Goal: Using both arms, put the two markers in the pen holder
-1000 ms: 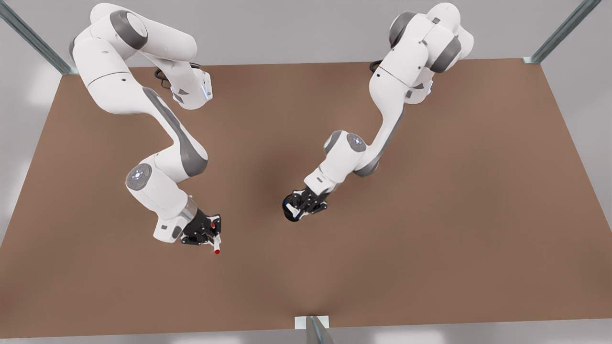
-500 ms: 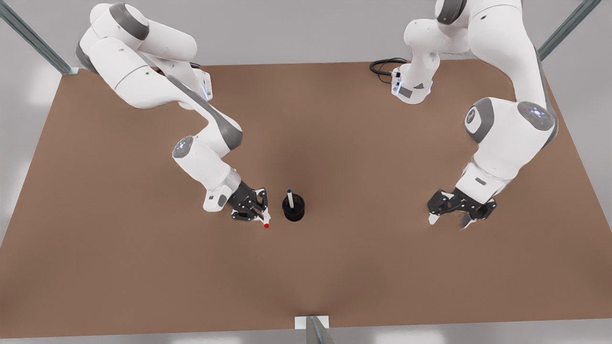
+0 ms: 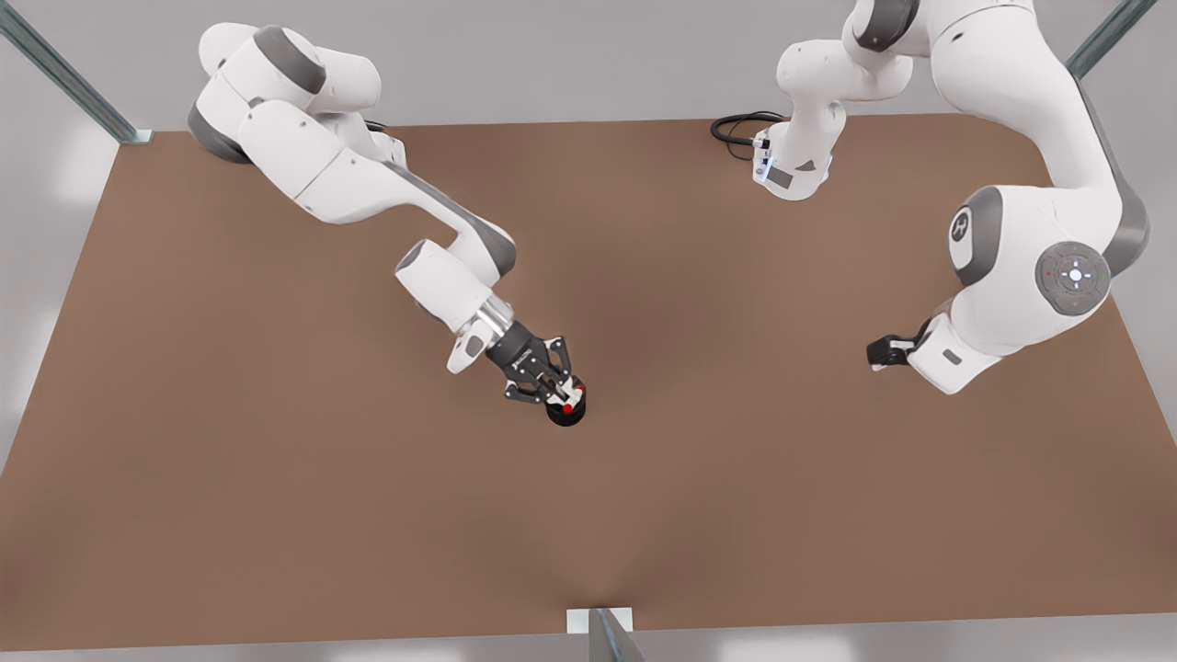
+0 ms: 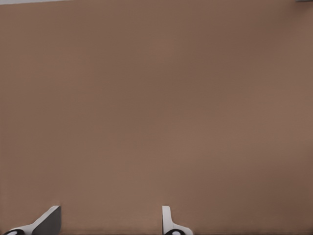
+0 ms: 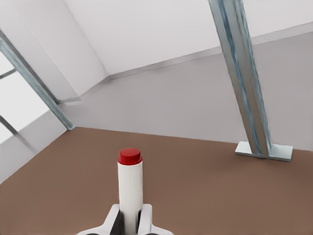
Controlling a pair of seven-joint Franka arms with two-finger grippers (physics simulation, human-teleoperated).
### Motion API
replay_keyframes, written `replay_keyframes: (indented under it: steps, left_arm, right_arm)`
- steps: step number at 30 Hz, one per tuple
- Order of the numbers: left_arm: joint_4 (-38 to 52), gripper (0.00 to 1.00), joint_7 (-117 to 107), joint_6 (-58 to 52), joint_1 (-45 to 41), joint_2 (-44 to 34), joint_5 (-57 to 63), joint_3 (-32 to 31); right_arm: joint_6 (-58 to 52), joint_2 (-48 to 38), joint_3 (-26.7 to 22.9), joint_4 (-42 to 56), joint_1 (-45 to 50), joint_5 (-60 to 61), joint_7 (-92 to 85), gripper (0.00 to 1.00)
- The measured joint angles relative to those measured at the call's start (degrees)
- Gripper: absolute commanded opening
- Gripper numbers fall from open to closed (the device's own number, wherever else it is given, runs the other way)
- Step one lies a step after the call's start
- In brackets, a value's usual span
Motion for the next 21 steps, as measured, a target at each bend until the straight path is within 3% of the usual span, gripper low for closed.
replay_keyframes:
  steps: [4,9,21]
  left_arm:
    - [-0.1,1.00,0.1,-0.9,0.1,0.7,0.0,0.0]
    - [-0.1,1.00,0.2,-1.4,-0.1,0.8,-0.1,-0.1]
    - [-0.4,1.00,0.3,-1.6,0.0,2.2,-1.5,-0.1]
  right_arm:
    - [2.0,0.2,-6.0,0.1,4.8,-2.7,1.4,0.28]
    - [3.1,0.4,-9.0,-0.1,6.1,-6.0,2.8,0.28]
    - [4.0,0.4,-10.3,-1.5,4.0,-13.5,4.9,0.29]
